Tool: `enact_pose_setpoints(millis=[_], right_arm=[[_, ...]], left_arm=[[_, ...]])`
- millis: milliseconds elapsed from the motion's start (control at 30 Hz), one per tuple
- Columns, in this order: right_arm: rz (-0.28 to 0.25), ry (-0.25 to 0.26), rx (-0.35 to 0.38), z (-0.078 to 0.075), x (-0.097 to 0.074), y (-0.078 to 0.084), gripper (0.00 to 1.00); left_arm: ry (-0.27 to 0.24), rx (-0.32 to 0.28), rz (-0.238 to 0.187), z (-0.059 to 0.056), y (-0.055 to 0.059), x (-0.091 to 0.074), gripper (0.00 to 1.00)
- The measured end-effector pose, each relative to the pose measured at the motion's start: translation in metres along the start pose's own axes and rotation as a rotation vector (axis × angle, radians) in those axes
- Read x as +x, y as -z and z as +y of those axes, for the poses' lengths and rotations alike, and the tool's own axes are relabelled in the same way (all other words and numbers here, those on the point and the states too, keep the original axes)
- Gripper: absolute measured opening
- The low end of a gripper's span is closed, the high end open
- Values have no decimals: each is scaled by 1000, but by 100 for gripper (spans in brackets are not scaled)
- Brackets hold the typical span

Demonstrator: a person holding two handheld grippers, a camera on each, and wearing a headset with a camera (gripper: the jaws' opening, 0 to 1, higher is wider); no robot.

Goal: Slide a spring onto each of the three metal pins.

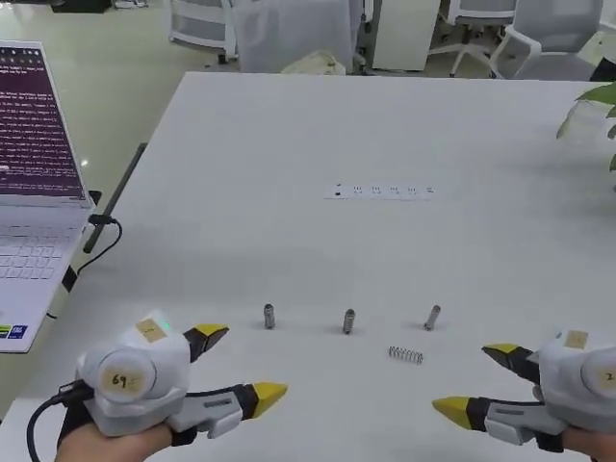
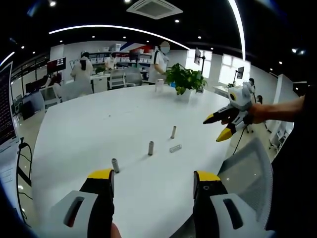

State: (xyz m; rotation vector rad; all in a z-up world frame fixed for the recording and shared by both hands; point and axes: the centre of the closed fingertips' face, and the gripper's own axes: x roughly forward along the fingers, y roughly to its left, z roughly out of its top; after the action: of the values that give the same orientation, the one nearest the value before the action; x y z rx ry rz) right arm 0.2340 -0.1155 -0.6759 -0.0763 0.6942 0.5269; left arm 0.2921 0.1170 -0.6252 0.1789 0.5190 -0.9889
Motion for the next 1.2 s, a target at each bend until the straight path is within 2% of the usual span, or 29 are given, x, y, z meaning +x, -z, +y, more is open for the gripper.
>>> enact_pose_setpoints(millis=[233, 467, 767, 933, 1200], right_arm=[[7, -3, 14, 5, -3, 6, 72], [-12, 12, 35, 2, -10, 4, 73], [-19, 24, 56, 5, -18, 8, 73], [-27, 24, 70, 11, -23, 12, 74], [-27, 35, 84, 8, -28, 17, 74]], left_arm=[[6, -1, 4, -2, 0, 6, 62], [31, 15, 16, -10, -2, 17, 61], [103, 66, 48, -29, -5, 38, 61], [127, 88, 58, -36, -10, 48, 61], [170, 119, 72, -48, -16, 63, 61]])
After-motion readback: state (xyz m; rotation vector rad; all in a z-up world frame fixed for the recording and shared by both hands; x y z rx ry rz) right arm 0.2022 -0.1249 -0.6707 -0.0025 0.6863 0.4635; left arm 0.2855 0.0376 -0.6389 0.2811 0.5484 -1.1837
